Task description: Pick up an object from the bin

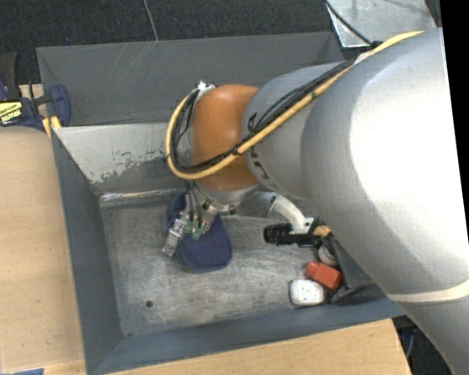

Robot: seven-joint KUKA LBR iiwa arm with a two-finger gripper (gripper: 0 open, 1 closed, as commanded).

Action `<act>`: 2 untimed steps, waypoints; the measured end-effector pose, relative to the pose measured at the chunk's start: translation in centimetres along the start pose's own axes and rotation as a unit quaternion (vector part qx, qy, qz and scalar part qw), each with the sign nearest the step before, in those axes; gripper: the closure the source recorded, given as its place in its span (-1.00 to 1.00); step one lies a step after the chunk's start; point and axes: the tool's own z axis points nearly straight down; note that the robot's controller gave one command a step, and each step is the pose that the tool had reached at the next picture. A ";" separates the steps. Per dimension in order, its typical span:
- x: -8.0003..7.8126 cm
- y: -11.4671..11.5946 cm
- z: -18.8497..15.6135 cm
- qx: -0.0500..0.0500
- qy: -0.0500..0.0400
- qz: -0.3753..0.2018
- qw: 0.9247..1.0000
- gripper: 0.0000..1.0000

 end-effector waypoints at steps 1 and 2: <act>-0.2 -0.2 -0.1 -0.005 -0.002 0.101 0.995 -1.00; -0.5 -0.3 -0.4 -0.007 -0.006 0.102 0.995 1.00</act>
Offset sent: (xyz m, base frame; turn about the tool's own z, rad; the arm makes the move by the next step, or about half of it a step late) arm -0.0078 -0.0082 -0.0080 0.2094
